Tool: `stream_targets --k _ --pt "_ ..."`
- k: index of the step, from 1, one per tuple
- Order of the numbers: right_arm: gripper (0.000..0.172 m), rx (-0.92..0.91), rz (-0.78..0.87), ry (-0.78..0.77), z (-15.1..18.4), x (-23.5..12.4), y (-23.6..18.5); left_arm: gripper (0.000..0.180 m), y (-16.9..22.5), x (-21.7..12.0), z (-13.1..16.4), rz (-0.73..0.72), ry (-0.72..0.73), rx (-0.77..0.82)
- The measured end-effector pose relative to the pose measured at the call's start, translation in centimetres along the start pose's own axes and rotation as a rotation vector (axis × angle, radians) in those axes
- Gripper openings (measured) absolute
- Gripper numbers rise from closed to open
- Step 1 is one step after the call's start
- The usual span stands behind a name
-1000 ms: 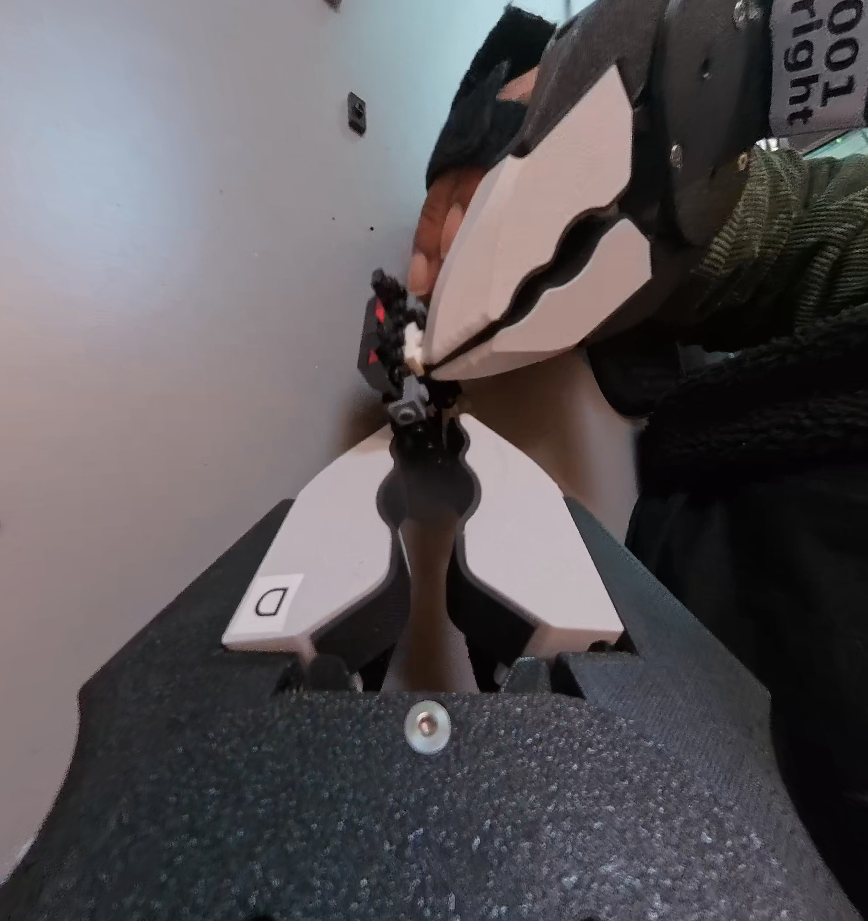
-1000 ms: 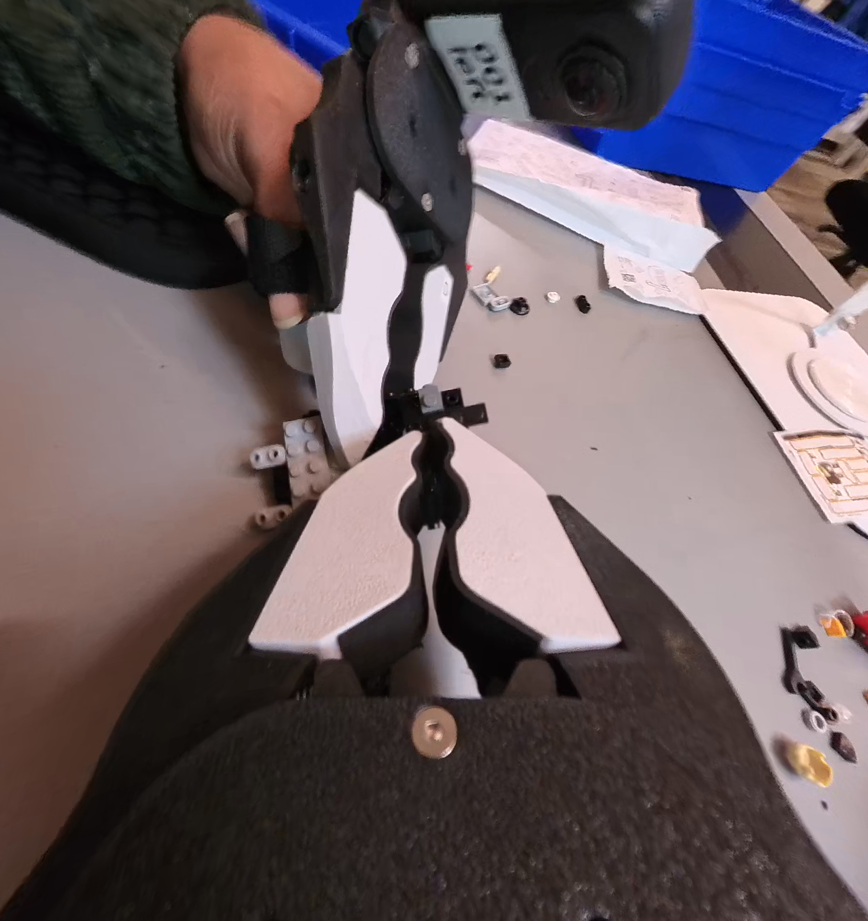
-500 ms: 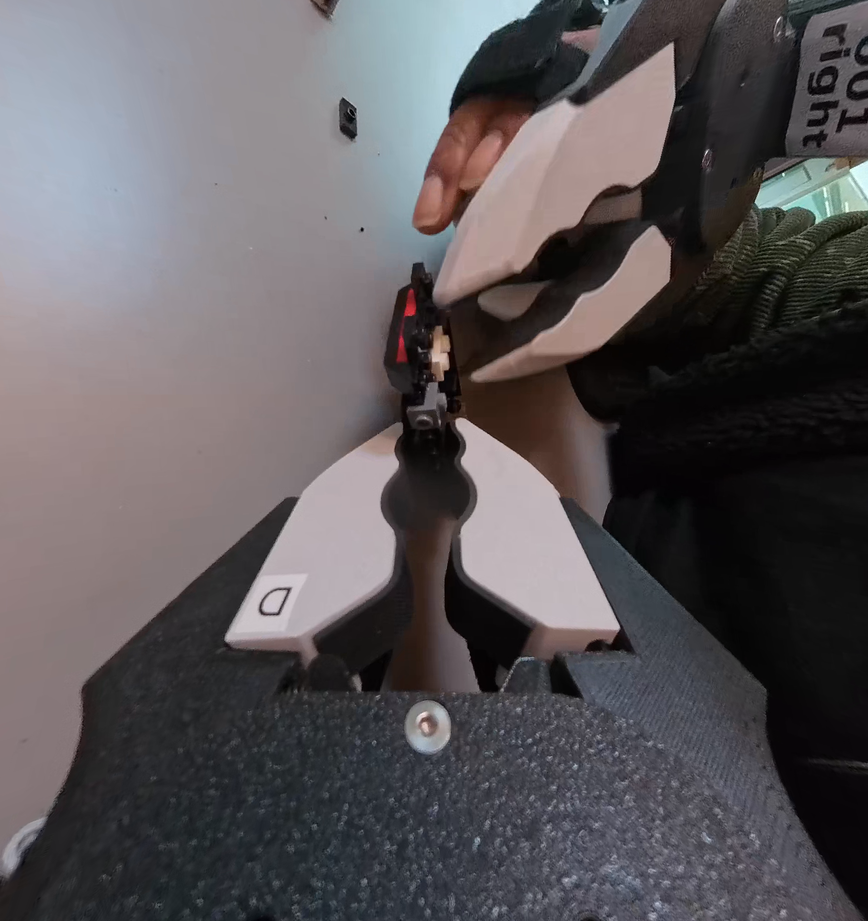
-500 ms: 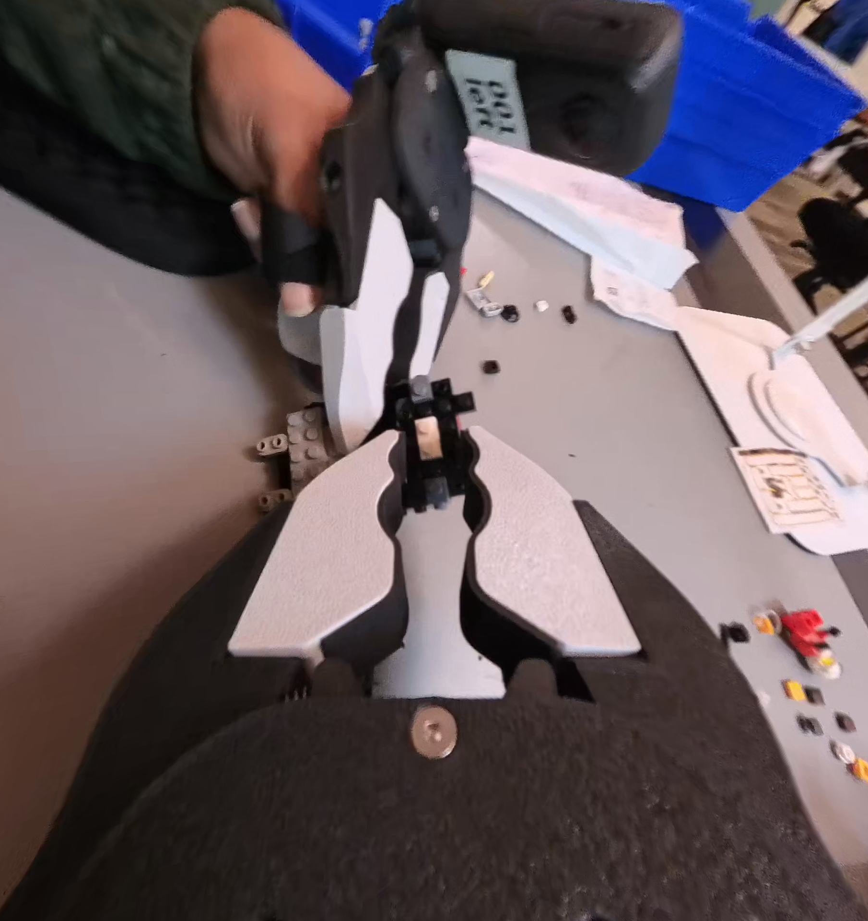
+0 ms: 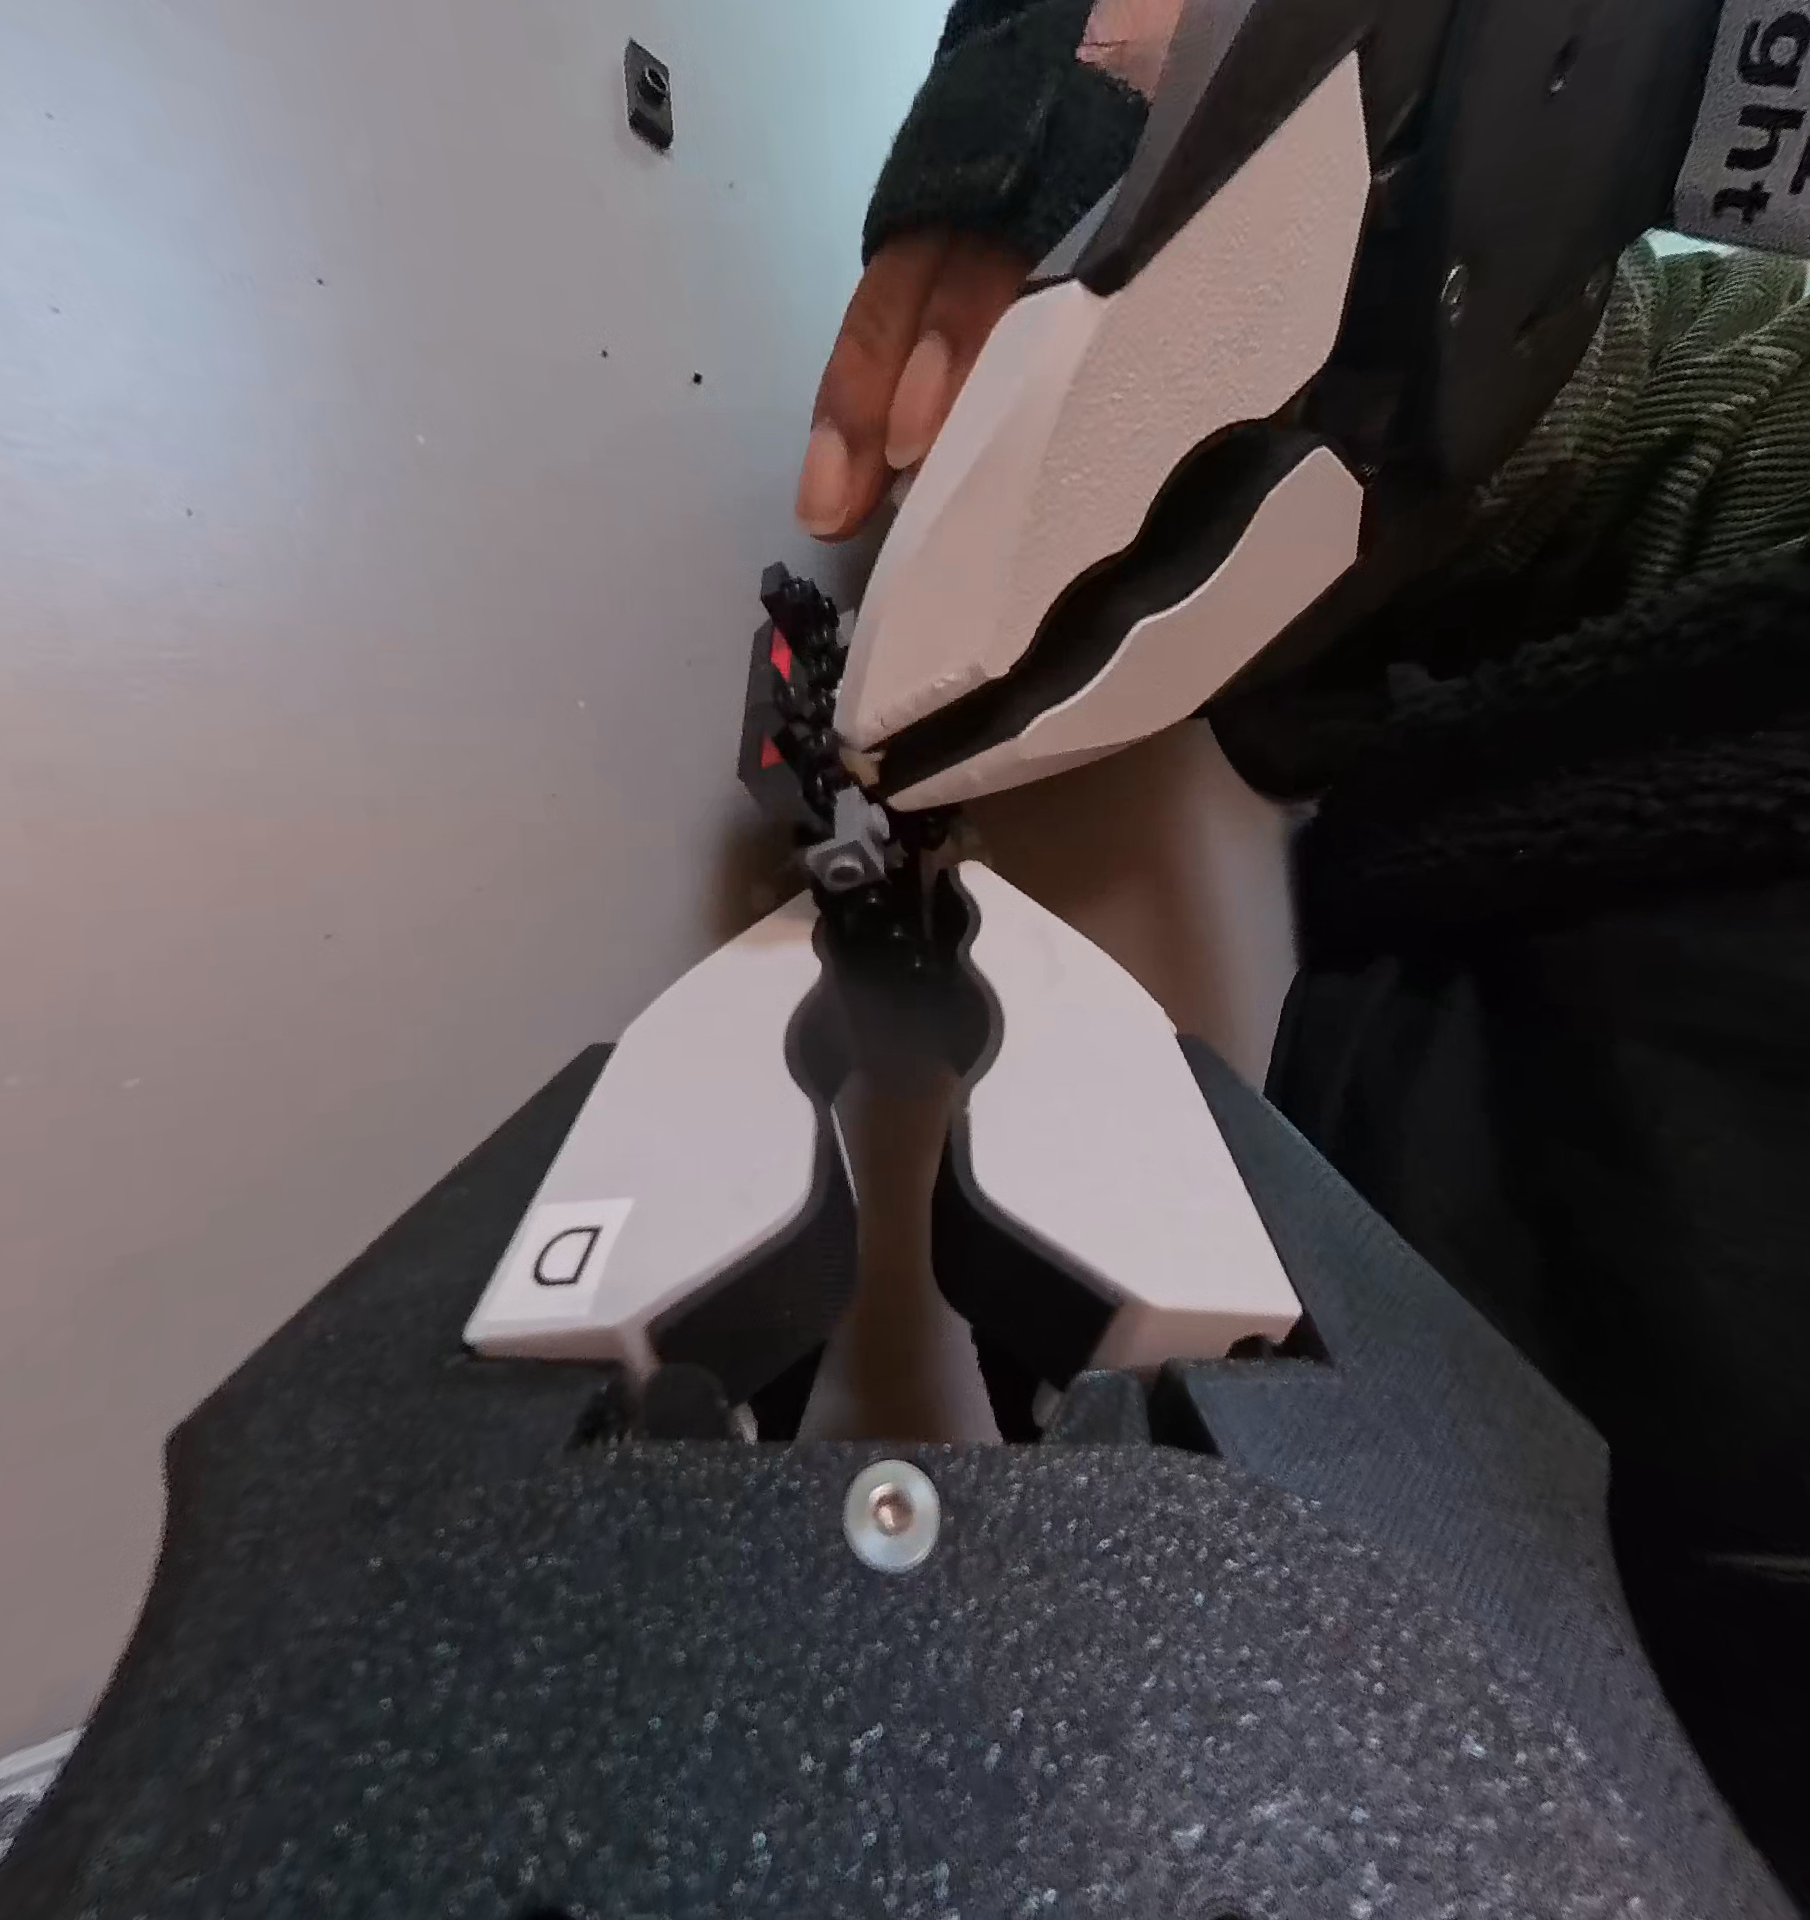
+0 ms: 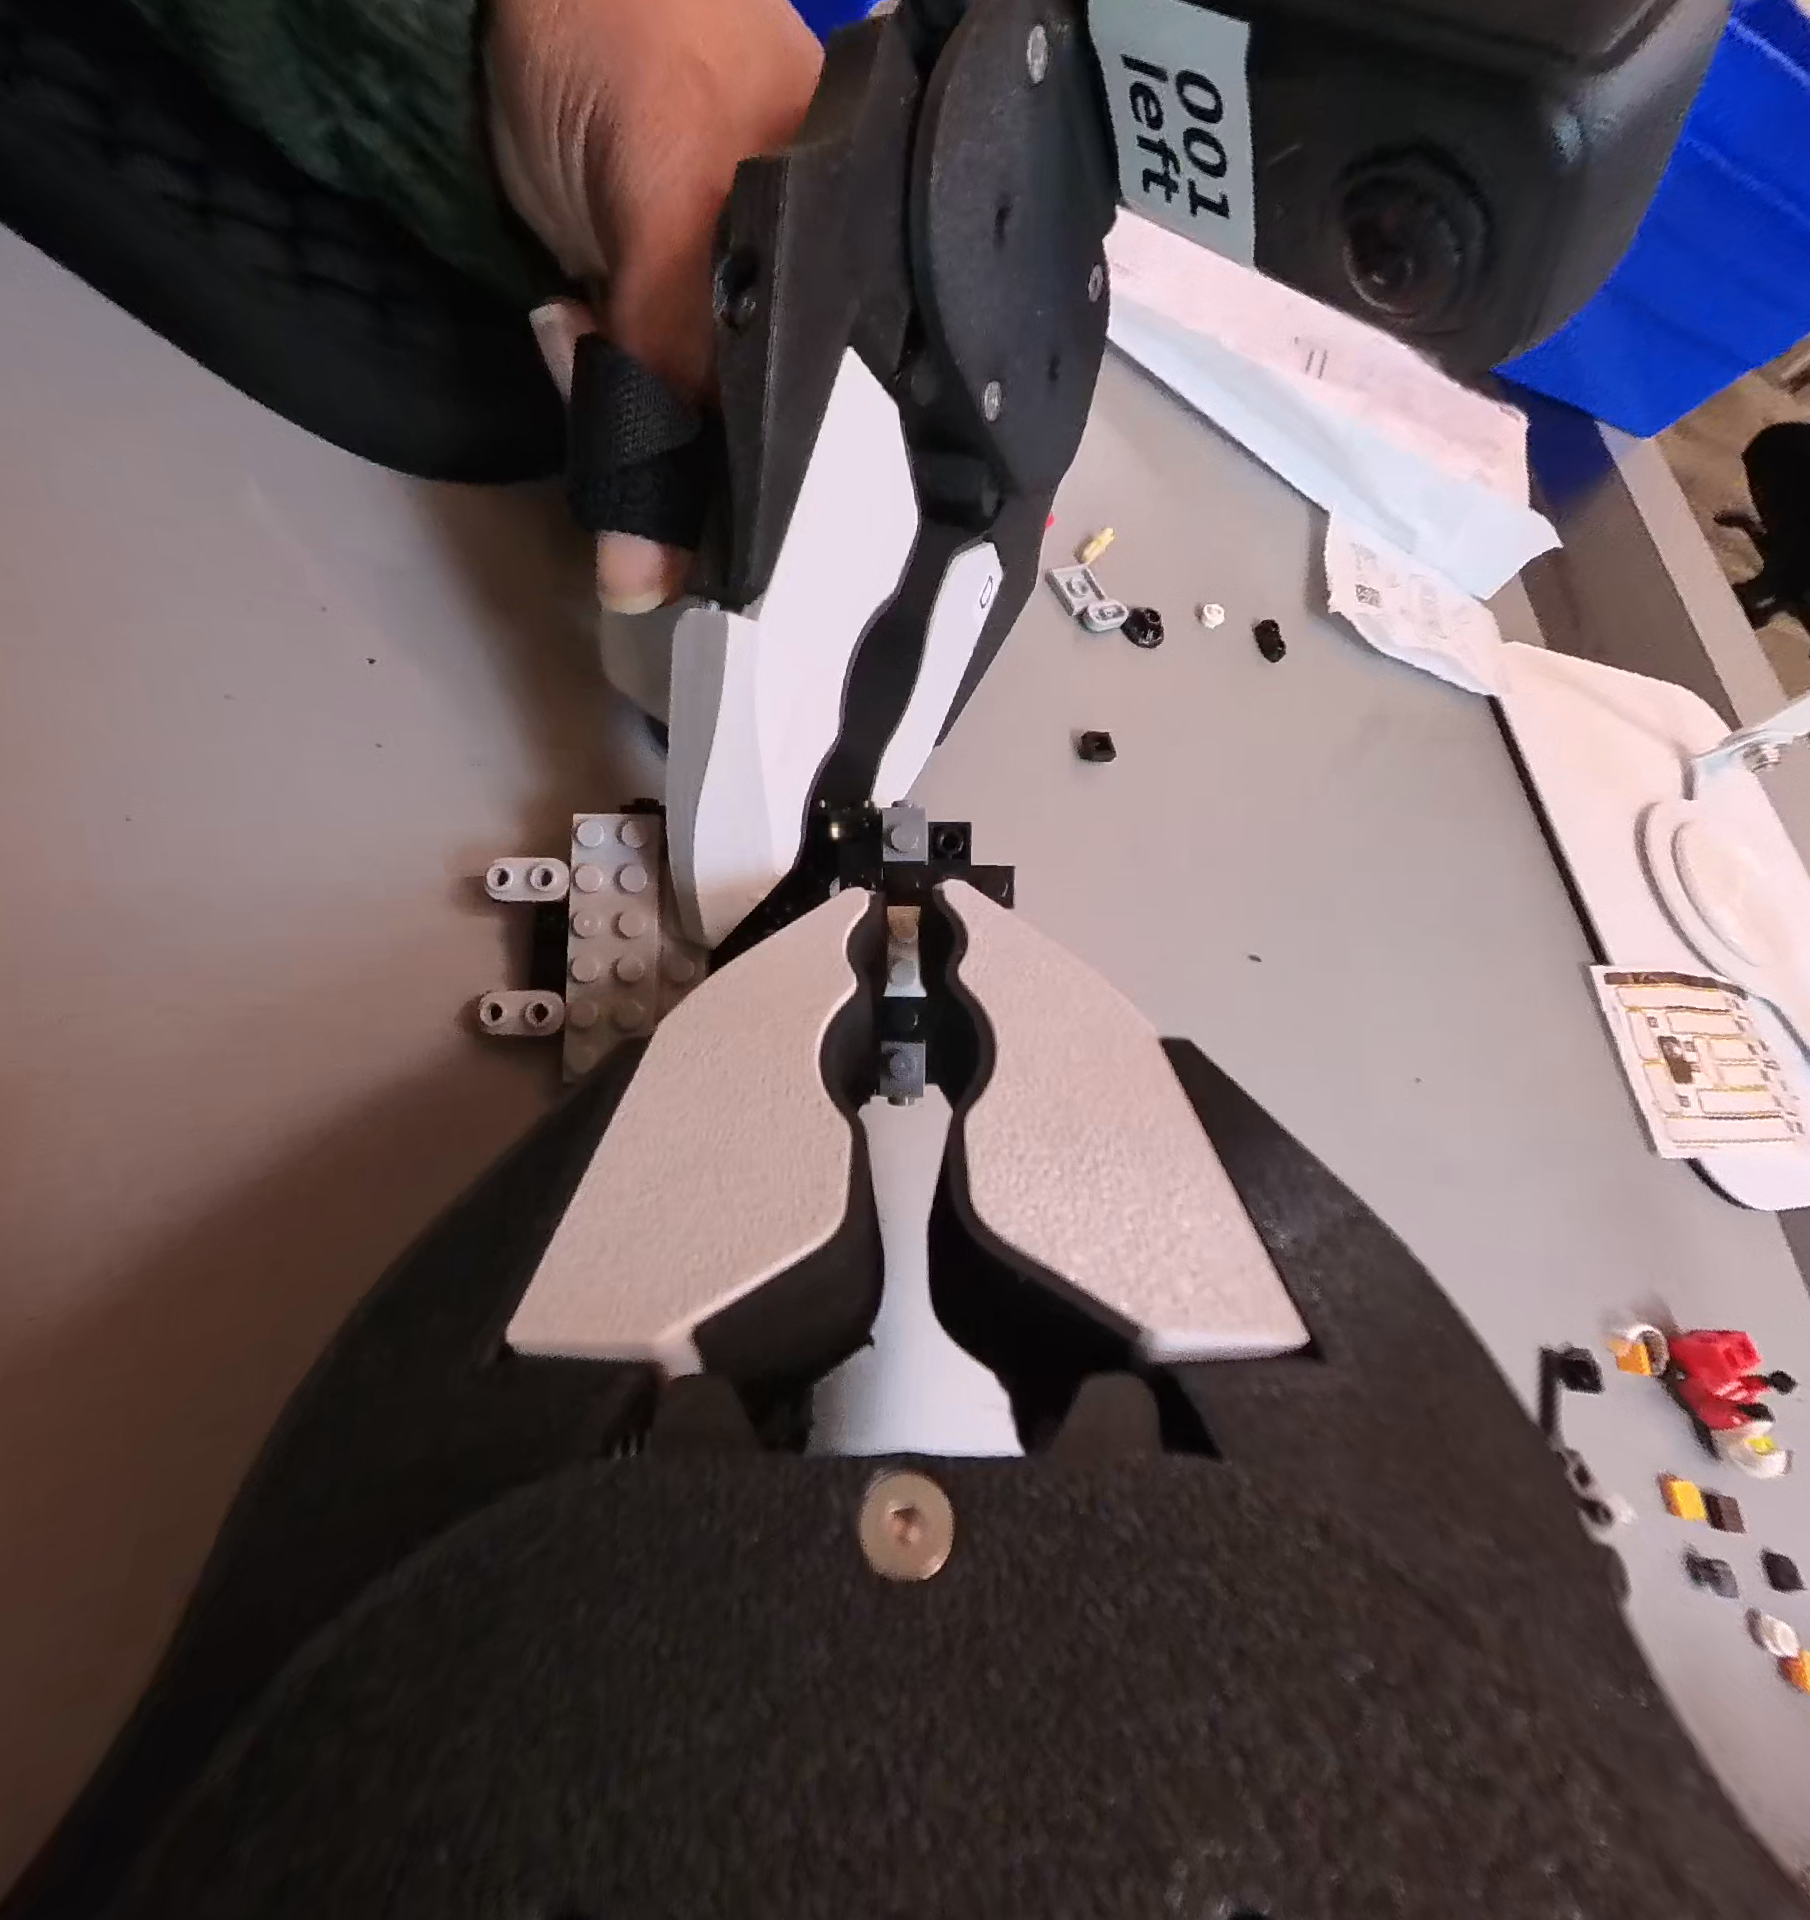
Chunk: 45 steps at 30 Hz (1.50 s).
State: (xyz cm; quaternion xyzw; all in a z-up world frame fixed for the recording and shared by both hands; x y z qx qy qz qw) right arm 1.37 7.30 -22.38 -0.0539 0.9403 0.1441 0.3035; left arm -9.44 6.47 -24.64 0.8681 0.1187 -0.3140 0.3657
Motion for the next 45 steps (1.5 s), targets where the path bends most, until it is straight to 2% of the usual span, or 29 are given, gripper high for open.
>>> stream_targets --k 7,16,17,19,20,24,27,31,35,40,45 --pt "0.006 0.039 0.019 0.041 0.4 0.0 0.2 0.015 -0.1 0.0 -0.1 -0.017 0.012 0.005" --pt "0.000 0.183 0.070 0.143 -0.1 -0.4 1.2 0.013 -0.7 -0.7 -1.0 -0.053 0.095 -0.007" --pt "0.000 0.203 0.086 0.162 0.0 -0.7 1.4 0.013 -0.8 -0.8 -1.1 -0.058 0.098 -0.006" --pt "0.000 0.258 0.255 0.224 0.4 -3.2 3.6 0.012 -0.3 -0.4 -0.3 0.009 0.058 -0.006" --pt "0.000 0.283 0.281 0.247 0.6 -4.3 4.3 0.012 -0.1 -0.3 -0.1 0.022 0.050 -0.015" --pt "0.000 0.168 0.186 0.207 -0.1 -3.5 2.3 0.012 -0.5 -0.4 -0.4 0.027 0.060 -0.054" --pt "0.012 0.127 0.078 0.166 -0.4 -2.6 1.4 0.012 -0.5 -0.4 -0.4 0.032 0.062 -0.065" --pt "0.021 0.071 0.057 0.067 -0.2 -1.5 0.9 0.012 -0.5 -0.4 -0.4 0.039 0.061 -0.078" --pt "0.017 0.022 0.045 -0.002 -0.2 -0.9 0.6 0.012 -0.5 -0.3 -0.3 0.036 0.051 -0.079" --pt "0.012 -0.022 -0.004 -0.080 -0.4 -0.4 0.1 0.015 0.1 0.0 -0.1 0.002 0.008 0.002" --pt "0.011 0.036 -0.032 -0.055 0.0 -0.3 0.3 0.017 0.1 0.1 -0.1 0.006 0.002 0.008"
Point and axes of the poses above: each gripper's, where its closed fingertips meet, x out along the fingers, z out of its underside, y = z × x across the jaws, the point moved 7 cm from there along -x, back along the fingers, and after that the axes turned 11 degrees about -z, right-handed, at the moved point
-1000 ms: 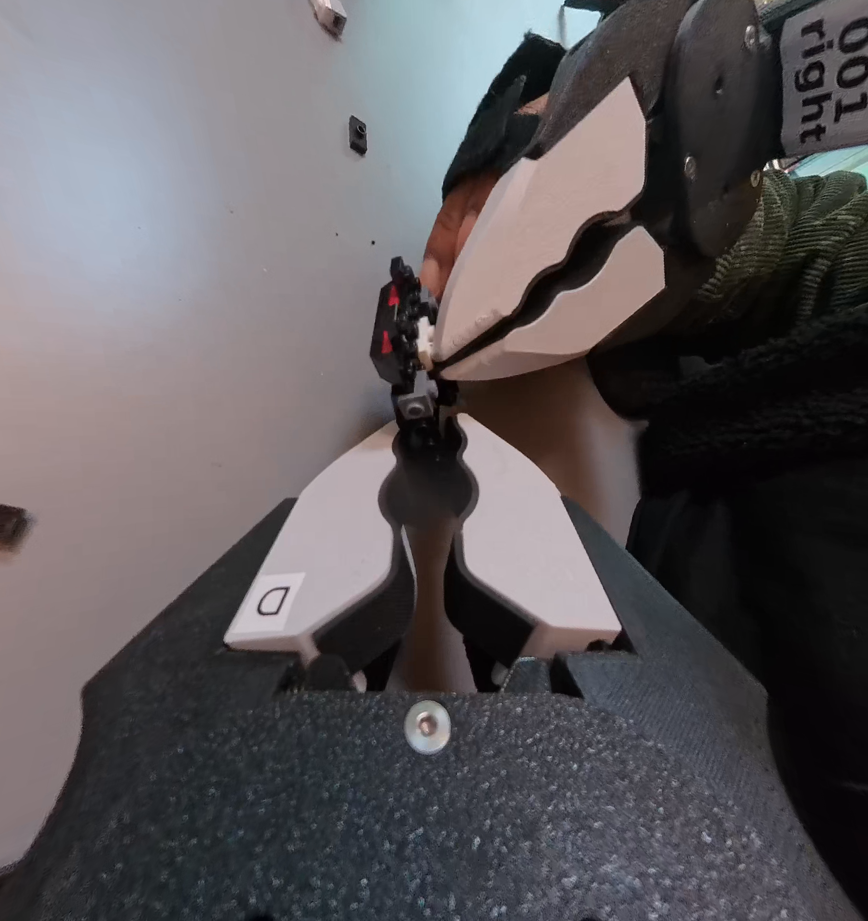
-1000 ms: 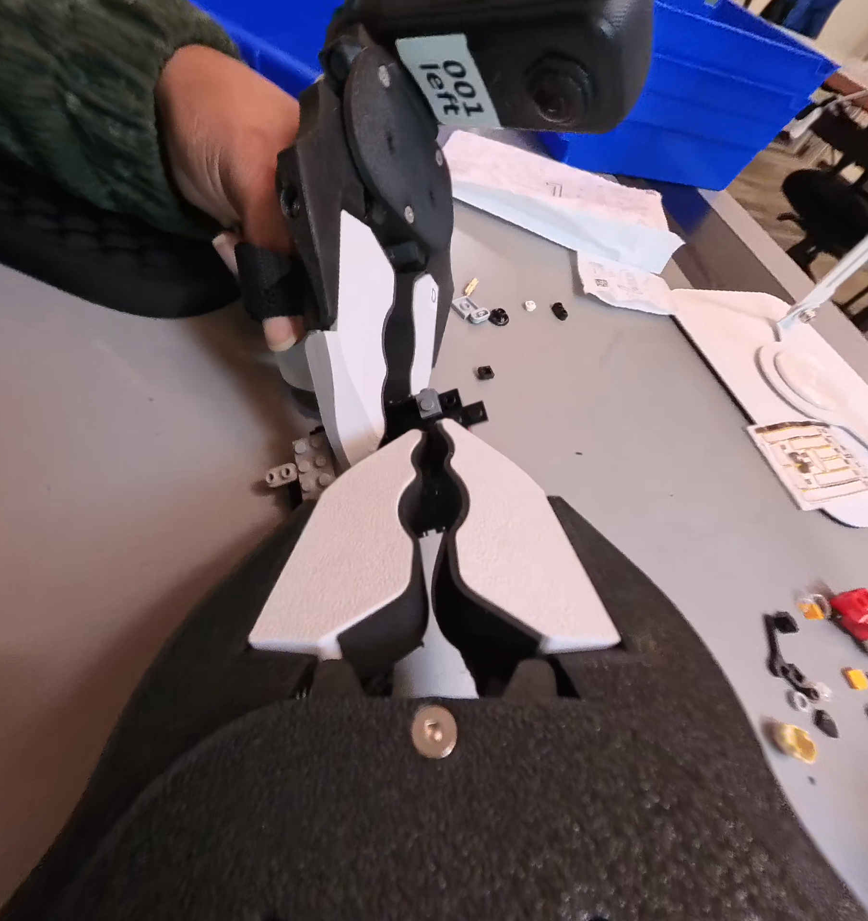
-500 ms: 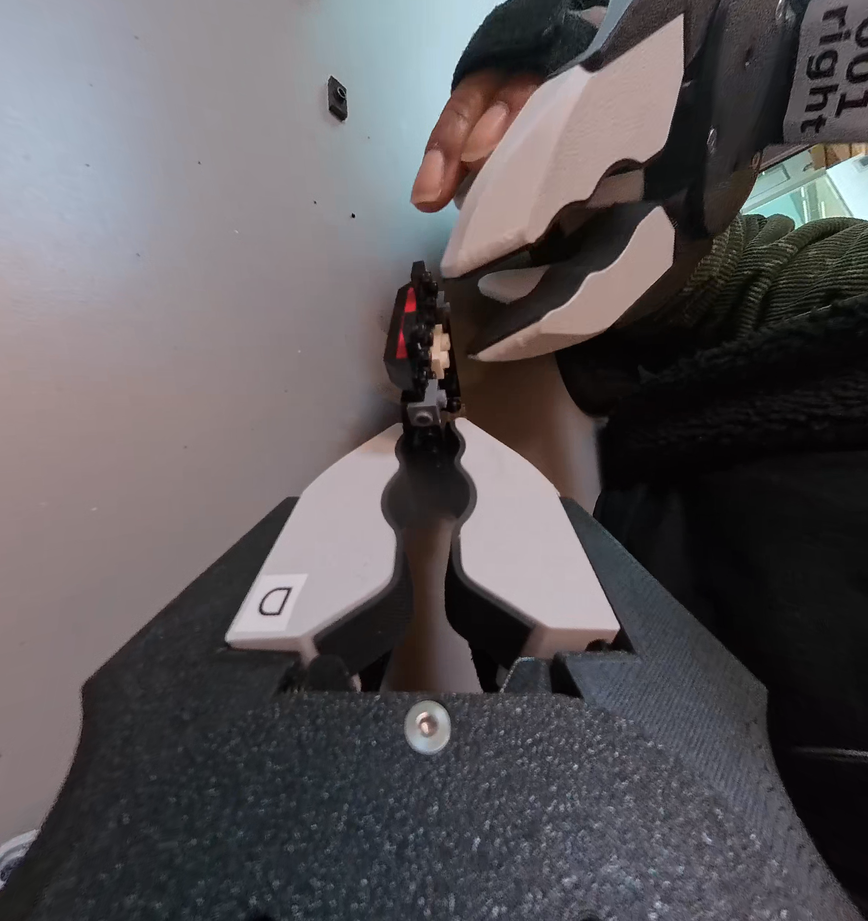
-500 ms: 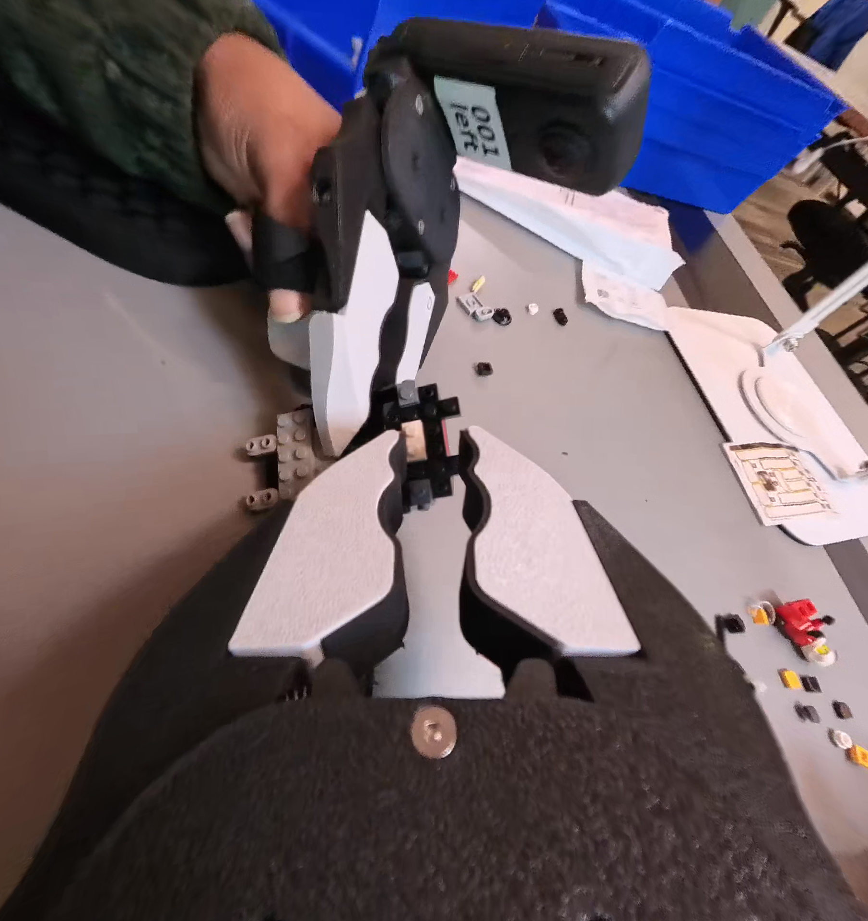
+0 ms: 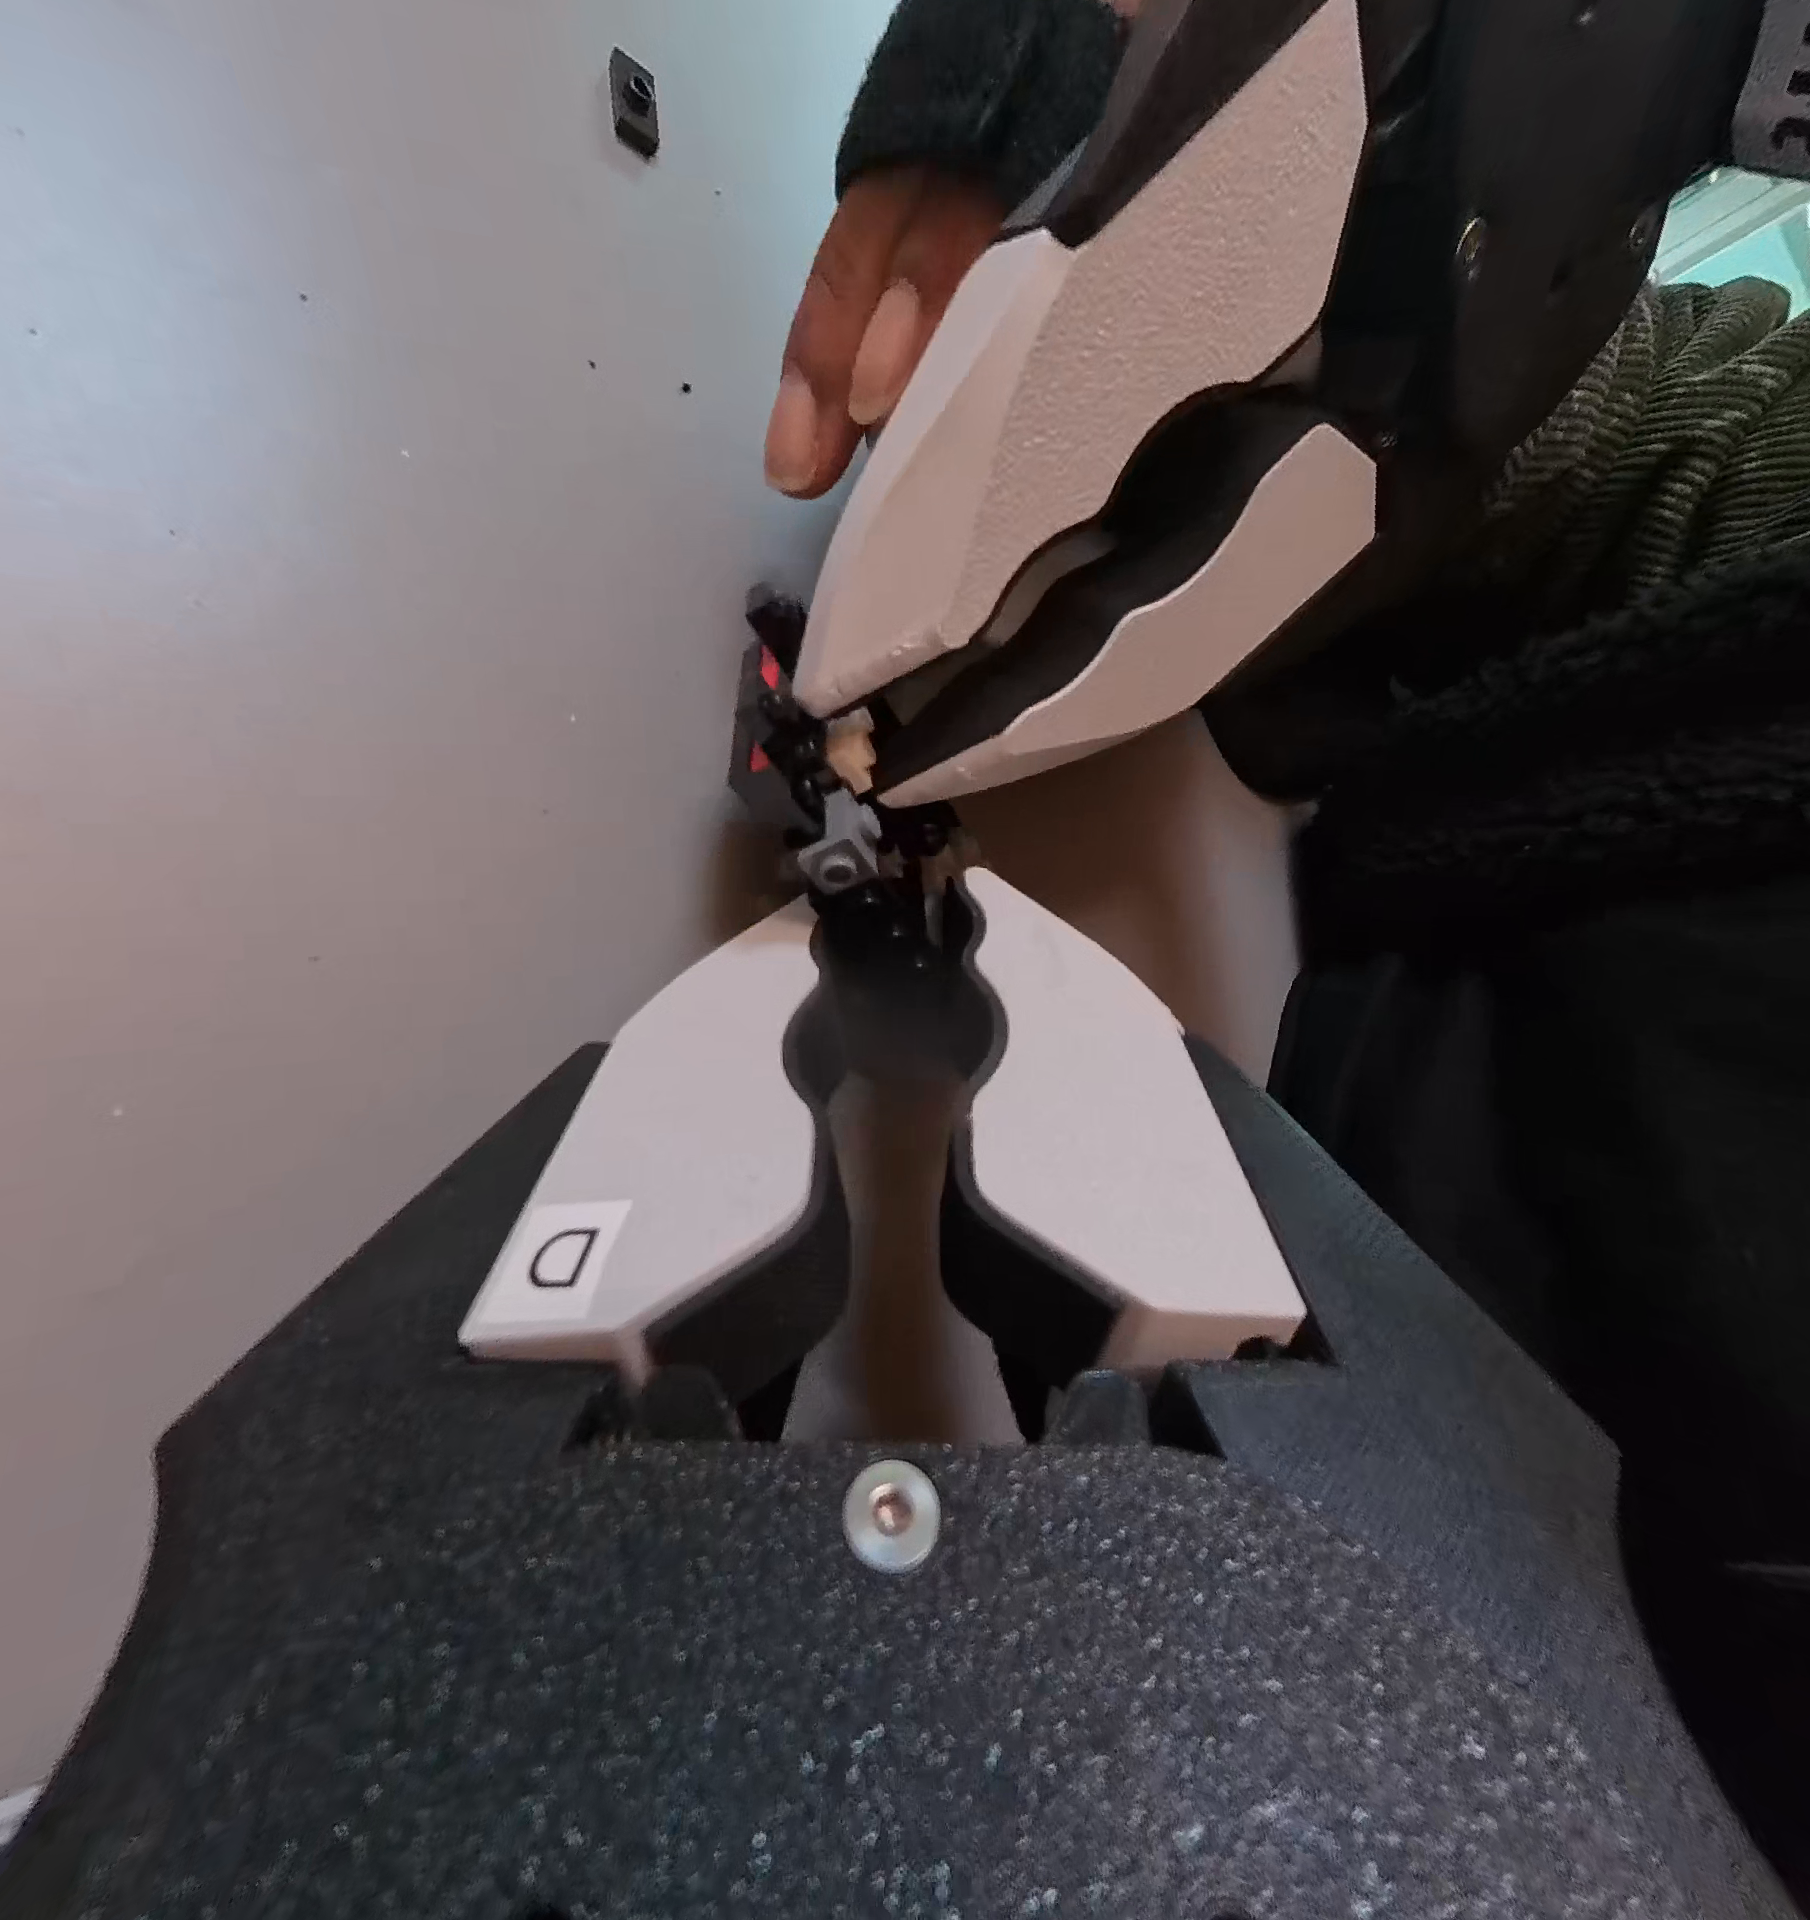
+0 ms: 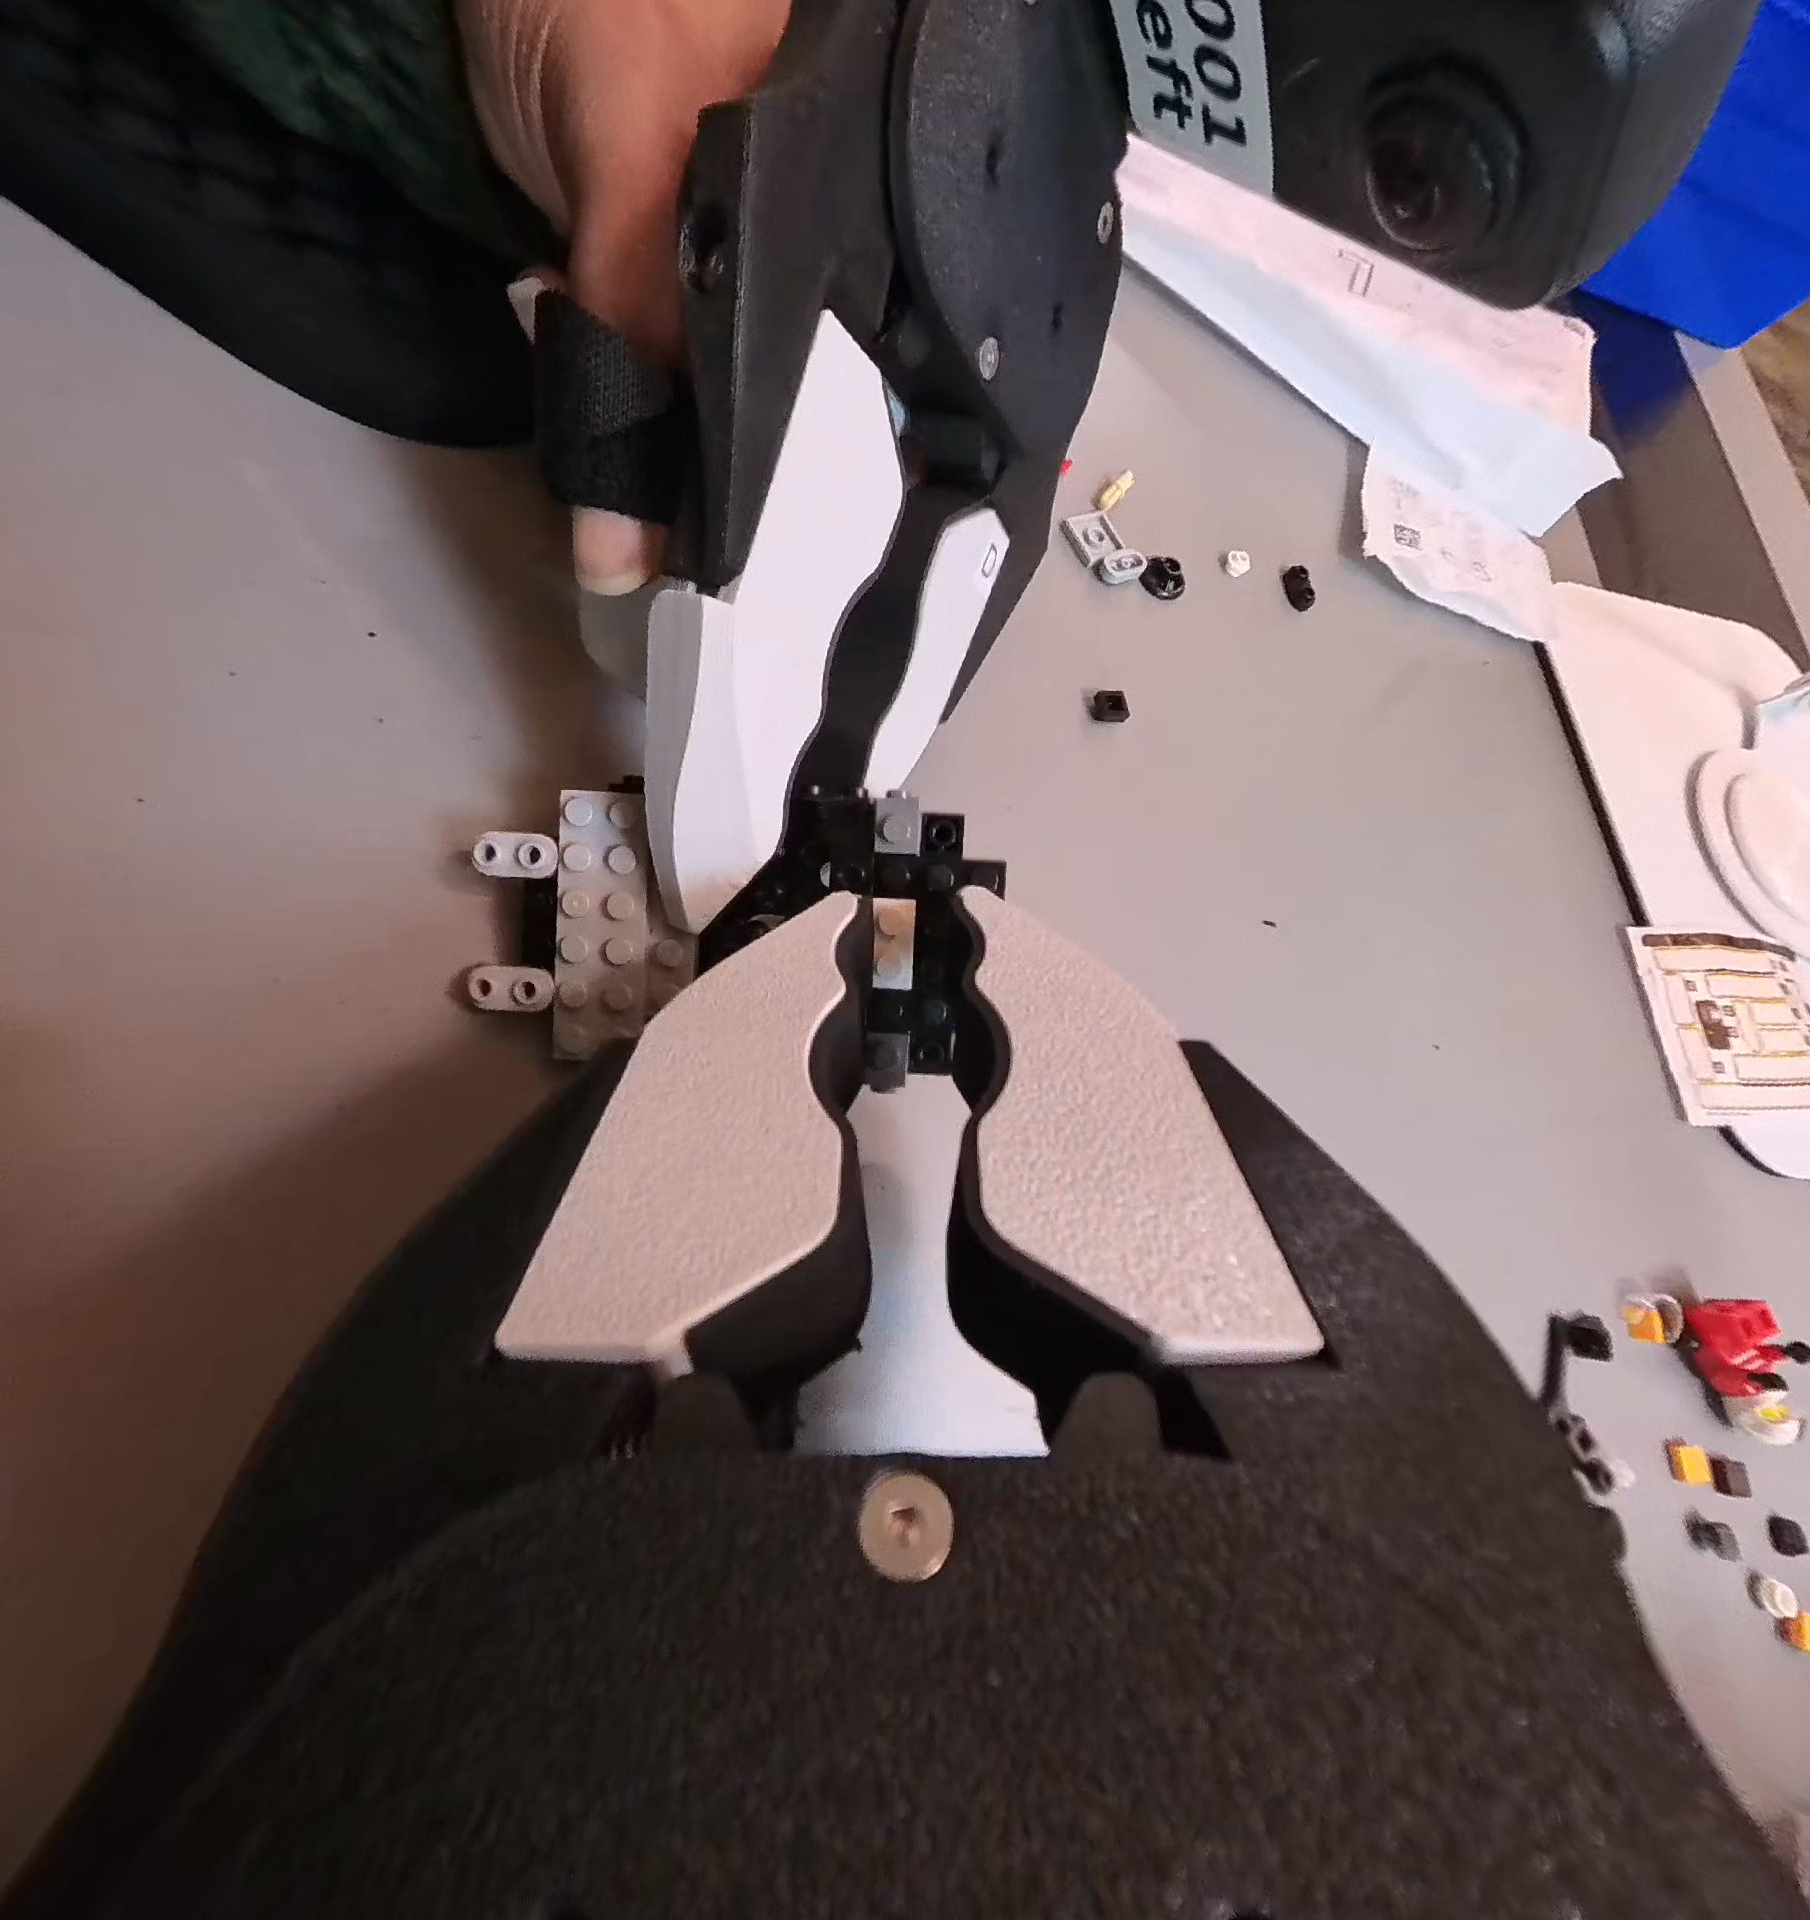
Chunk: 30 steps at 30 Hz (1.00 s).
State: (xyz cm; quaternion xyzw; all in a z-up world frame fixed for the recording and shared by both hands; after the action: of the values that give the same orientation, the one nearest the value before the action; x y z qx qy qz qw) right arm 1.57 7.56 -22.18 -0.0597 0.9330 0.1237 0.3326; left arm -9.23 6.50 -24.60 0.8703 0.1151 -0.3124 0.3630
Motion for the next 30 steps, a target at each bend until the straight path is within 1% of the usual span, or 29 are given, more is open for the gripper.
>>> stream_targets --k 2,7,12,14,18,25,26,27,28,30 --pt "0.008 0.014 0.000 -0.013 0.5 0.3 0.1 0.023 -0.2 0.0 -0.3 0.016 0.004 -0.032" --pt "0.006 0.069 0.005 -0.015 0.9 0.2 0.5 0.024 -0.3 0.2 -0.7 0.005 0.035 -0.050" --pt "0.006 0.115 -0.010 0.006 1.0 0.3 0.5 0.024 0.1 0.1 -0.6 -0.100 -0.017 0.055" --pt "0.006 0.156 -0.008 0.031 1.1 0.3 0.6 0.024 0.2 0.1 -0.7 -0.129 -0.023 0.068" --pt "0.006 0.175 0.057 0.049 1.1 -0.1 1.0 0.022 0.1 -0.1 -1.1 -0.177 0.005 0.074" --pt "0.004 0.206 0.169 0.075 0.9 -0.7 1.7 0.017 -0.6 -0.5 -1.5 -0.181 0.070 0.024" --pt "0.003 0.197 0.310 0.066 1.4 -1.9 2.8 0.016 -0.2 -0.5 -1.0 -0.109 0.037 0.023" --pt "0.001 0.260 0.370 0.106 1.8 -3.6 4.0 0.016 0.1 -0.2 -0.6 -0.089 0.039 0.020" --pt "0.000 0.290 0.371 0.142 2.0 -4.7 4.4 0.015 0.1 -0.2 -0.5 -0.084 0.042 0.008" --pt "0.000 0.228 0.339 0.147 1.6 -4.3 3.3 0.015 -0.1 -0.3 -0.7 -0.083 0.040 0.000"
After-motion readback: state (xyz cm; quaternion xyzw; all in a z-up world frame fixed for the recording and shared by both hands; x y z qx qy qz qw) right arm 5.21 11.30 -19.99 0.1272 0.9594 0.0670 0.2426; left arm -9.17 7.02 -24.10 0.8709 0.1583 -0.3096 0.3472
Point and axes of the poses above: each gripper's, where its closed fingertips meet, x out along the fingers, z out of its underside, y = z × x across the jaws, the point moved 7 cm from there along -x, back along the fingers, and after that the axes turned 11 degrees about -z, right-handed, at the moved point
